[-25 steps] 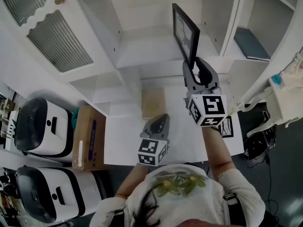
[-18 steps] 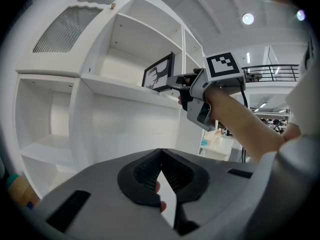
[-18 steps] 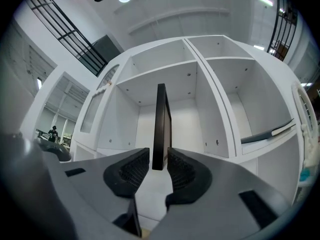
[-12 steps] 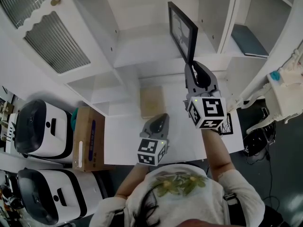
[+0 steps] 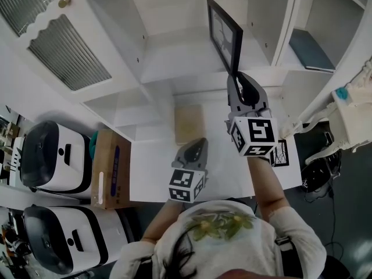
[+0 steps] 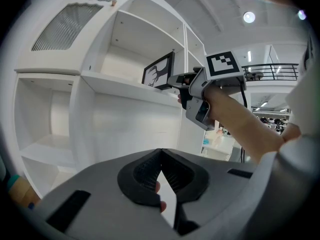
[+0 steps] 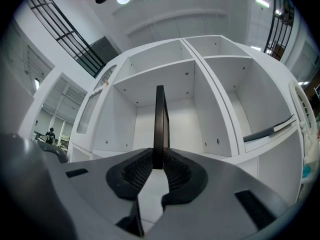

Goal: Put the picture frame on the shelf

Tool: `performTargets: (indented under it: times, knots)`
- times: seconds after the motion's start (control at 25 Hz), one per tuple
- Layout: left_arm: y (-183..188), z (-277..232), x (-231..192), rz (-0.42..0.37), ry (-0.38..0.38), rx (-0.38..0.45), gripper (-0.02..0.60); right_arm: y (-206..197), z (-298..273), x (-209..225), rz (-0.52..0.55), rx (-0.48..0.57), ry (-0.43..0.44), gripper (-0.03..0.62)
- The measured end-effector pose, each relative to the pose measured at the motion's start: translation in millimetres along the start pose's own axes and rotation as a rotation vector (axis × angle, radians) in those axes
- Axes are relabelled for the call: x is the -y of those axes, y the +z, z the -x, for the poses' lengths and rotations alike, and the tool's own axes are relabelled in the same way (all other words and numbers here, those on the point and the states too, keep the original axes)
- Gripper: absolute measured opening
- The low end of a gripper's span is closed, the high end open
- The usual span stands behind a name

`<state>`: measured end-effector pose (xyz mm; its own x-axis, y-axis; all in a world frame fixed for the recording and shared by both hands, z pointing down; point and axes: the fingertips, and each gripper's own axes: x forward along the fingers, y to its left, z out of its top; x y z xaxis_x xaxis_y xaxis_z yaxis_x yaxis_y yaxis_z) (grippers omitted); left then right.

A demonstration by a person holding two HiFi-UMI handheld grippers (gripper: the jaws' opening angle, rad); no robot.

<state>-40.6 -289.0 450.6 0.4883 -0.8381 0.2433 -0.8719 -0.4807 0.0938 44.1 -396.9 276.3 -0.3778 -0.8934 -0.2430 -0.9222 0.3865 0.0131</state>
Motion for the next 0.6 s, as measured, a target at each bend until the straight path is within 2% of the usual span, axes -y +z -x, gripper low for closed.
performTargets:
  times: [0.6]
  knots:
    - [7.6,-9.8,-10.2,-0.004,0.011,0.006,0.028,-5.6,-24.4,-0.5,0.000,-0.018,0.024,0.083]
